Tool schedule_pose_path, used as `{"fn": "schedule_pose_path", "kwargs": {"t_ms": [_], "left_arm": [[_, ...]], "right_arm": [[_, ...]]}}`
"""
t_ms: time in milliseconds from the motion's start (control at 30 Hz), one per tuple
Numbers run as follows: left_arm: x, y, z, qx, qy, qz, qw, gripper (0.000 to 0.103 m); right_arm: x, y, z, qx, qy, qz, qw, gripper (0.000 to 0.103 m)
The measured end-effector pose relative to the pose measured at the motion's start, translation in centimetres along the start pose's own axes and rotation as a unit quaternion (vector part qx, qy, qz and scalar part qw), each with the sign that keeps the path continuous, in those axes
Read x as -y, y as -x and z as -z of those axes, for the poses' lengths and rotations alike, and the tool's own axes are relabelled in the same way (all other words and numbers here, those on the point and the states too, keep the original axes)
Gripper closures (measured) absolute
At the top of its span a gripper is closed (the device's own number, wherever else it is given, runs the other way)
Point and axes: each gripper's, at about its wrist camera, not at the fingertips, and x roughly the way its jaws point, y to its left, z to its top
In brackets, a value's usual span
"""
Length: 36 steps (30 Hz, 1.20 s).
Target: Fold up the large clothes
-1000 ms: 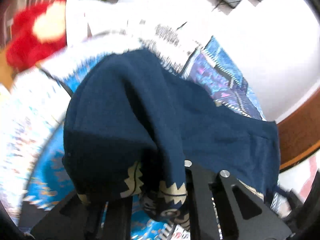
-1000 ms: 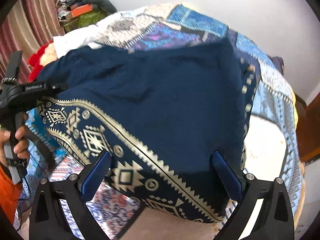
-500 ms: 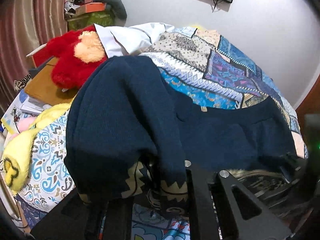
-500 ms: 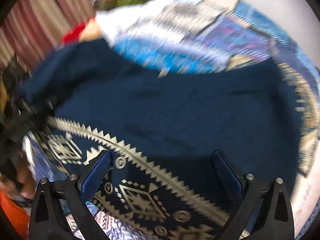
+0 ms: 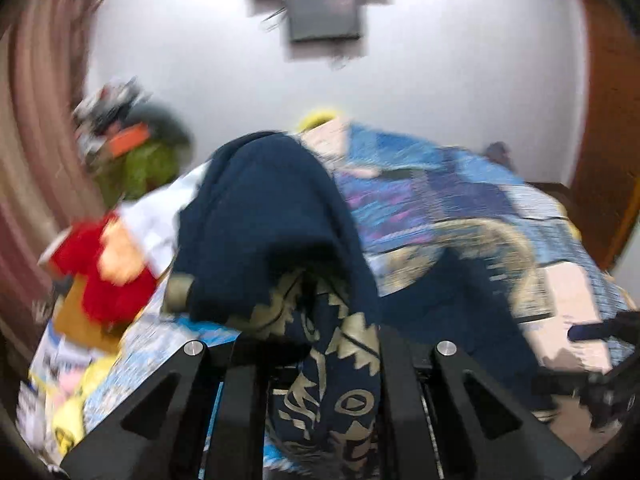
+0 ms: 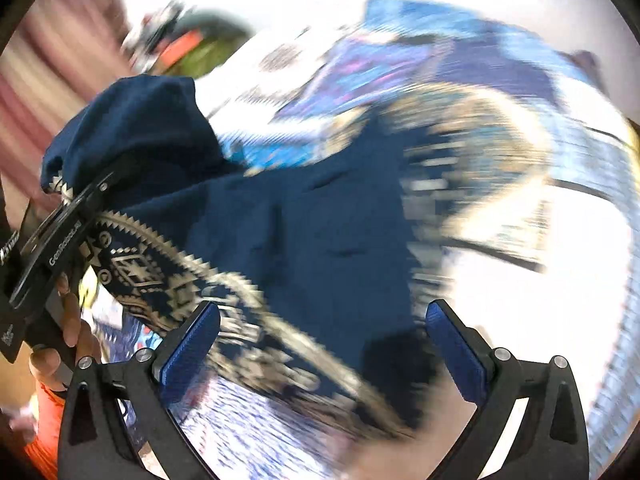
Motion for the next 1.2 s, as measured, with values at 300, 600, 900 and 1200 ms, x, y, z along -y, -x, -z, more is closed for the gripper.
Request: {"fn": "schedule_pose_path", "kwargs": {"t_ms": [300,600,900,1200], "left_arm": [[12.1,-1.9,5.8,-0.122,-0.150,0.128,0.9729,0.093],[10.5,1.7,7.5,-0.161,-0.171,0.186,0.9540,0.039],[3.7,5.9,4.7,-0.124,-0.108,0.160,0.9734,0.019],[-3.8,-0.6,4.0,-0.166,-0.010,0.093,0.9817,0.012]], "right_arm": [[9.0,9.4,3.7,0.053,-0.088,0.066,0.993,0.001],[7.9,11.2,6.8,0.055,-0.077,0.047,0.994,0.001],[2.7,10.1,4.9,0.057,-0.034,0.010,0.998,0.001],[-3.7,3.9,0.6,0.024,0.025,-0.019,0.999,0.001]]}}
